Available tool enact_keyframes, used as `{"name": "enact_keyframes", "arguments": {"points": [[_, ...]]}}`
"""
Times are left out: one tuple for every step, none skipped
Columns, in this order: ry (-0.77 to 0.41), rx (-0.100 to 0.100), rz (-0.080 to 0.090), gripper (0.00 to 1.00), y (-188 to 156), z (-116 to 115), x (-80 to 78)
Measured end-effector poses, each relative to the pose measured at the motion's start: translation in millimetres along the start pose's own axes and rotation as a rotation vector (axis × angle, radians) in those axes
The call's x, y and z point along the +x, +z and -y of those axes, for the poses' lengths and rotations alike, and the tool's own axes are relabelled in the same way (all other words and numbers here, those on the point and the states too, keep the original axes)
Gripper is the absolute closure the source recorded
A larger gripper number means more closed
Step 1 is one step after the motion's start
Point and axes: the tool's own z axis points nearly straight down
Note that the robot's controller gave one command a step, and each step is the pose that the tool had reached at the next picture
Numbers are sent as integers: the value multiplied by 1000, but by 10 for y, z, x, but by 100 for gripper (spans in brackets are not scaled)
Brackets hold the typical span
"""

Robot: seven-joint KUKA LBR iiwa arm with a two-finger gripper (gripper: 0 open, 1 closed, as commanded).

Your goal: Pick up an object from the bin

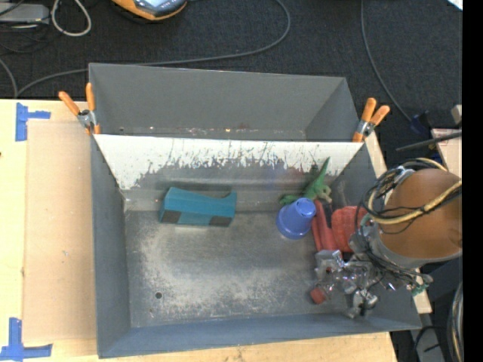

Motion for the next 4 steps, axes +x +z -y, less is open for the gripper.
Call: {"name": "enact_keyframes", "arguments": {"points": [[-695,-24,5,100,313,-153,-610],[-691,-26,4,100,311,-152,-603],[-690,-32,1,100,103,-171,-593],[-688,-33,1,100,-158,-177,-598]]}}
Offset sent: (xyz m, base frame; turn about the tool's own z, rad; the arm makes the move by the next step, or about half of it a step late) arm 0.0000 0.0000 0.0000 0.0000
